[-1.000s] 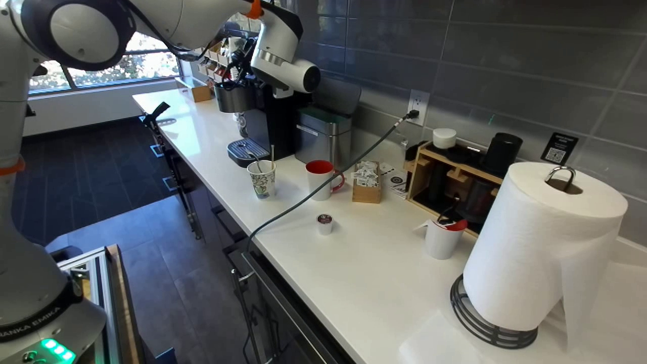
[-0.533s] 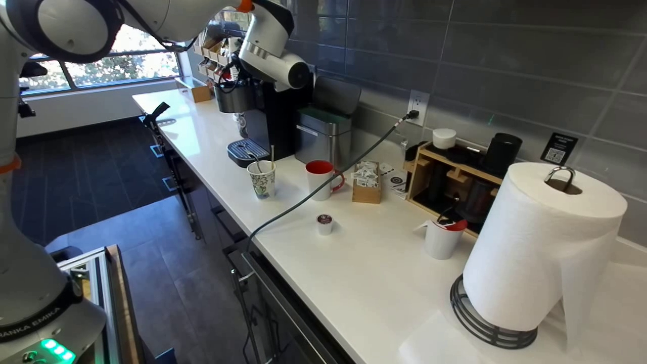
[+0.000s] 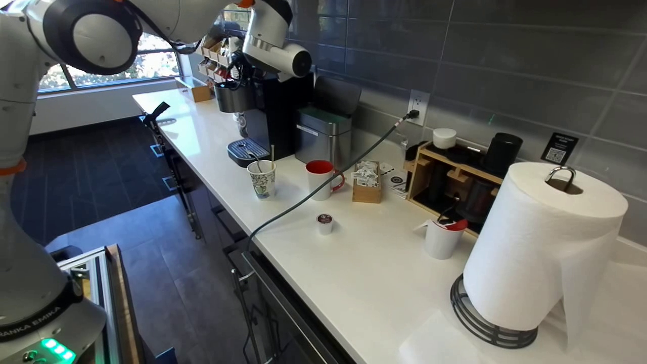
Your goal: Close the lid of the coffee maker
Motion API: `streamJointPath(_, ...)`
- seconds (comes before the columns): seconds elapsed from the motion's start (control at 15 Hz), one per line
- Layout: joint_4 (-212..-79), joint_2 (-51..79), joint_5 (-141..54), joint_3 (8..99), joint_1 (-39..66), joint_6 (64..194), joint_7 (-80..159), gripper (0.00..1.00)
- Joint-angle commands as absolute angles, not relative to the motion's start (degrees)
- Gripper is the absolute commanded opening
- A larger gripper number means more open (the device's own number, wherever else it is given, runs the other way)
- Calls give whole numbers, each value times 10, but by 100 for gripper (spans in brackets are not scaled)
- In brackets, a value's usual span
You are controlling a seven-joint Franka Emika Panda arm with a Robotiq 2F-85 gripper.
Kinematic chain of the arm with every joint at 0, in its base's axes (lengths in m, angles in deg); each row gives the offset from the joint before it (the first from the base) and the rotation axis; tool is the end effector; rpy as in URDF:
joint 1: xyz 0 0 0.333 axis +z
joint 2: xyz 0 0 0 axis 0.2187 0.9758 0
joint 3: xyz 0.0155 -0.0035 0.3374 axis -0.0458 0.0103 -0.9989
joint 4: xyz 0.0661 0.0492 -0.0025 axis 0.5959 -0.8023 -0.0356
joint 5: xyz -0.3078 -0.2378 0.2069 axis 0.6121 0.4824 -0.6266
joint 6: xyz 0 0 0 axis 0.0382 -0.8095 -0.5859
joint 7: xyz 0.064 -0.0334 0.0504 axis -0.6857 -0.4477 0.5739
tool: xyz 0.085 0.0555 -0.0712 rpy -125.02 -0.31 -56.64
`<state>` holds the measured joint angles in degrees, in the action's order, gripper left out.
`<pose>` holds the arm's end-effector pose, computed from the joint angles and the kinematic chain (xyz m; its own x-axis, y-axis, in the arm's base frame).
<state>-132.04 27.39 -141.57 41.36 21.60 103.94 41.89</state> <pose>0.7452 0.2902 0.4955 0.9186 -0.0539 -0.3915 -0.3878 0.0674 -0.9193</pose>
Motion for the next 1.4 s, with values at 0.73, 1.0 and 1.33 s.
streamJointPath(0.73, -1077, 427, -1336, 420, 167, 968, 288, 100)
streamJointPath(1.0, -1056, 441, -1333, 419, 167, 969, 284, 100)
streamJointPath(1.33, -1025, 460, -1338, 400, 162, 937, 294, 100)
